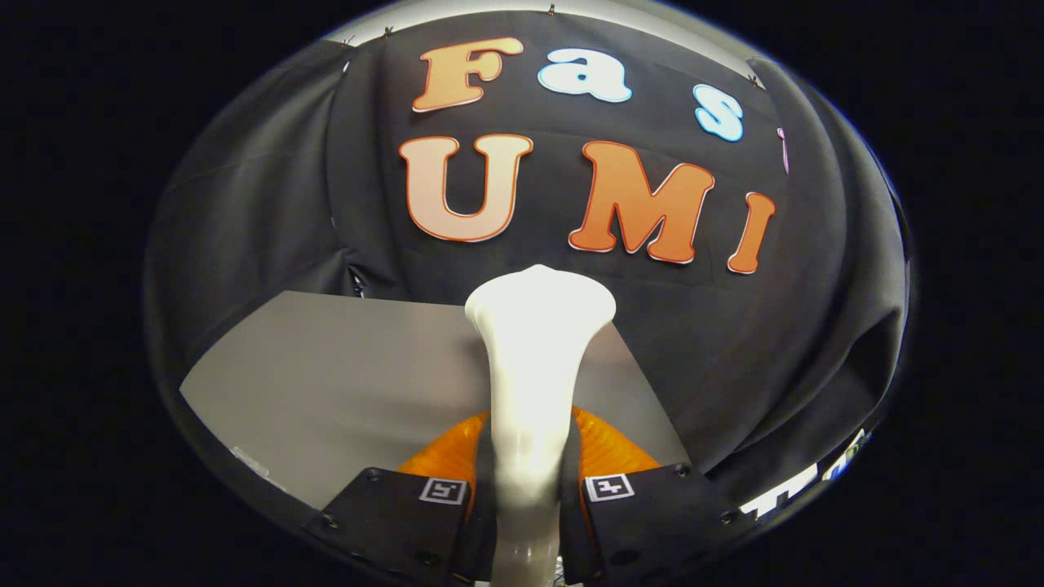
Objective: Iron the clothes twice with a garment steamer, once on the left side and once on the right side.
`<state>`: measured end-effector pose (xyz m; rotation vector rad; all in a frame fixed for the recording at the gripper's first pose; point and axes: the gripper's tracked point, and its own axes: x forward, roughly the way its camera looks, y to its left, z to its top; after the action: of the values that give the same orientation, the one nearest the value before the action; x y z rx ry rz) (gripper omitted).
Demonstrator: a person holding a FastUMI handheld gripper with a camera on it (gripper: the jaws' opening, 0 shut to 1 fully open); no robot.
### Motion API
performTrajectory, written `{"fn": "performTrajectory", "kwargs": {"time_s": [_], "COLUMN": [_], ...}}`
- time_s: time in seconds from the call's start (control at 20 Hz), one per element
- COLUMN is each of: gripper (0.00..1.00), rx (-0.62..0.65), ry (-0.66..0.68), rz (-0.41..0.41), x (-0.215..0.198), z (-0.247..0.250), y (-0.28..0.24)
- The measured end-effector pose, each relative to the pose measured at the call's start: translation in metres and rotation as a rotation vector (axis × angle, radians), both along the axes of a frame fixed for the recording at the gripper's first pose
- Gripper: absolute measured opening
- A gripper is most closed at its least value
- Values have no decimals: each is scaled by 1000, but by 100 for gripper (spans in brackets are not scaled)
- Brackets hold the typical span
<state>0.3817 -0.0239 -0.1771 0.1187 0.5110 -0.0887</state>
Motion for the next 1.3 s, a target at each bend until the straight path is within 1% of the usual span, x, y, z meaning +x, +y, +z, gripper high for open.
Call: {"fn": "performTrajectory", "kwargs": {"time_s": [0.2, 0.35, 0.5, 0.75, 0.95, 1.1, 1.3], "gripper": [39, 38, 39, 38, 38, 38, 38], "rx": [70, 53, 68, 68, 40, 56, 51], "ry": [-180, -222, -264, -329, -373, -411, -438], "rz": [37, 60, 103, 161, 166, 168, 146], "x": [-26, -53, -81, -143, -199, -235, -277], "z": [39, 54, 71, 101, 119, 135, 150], "y": [8, 9, 16, 10, -10, -24, -58]}}
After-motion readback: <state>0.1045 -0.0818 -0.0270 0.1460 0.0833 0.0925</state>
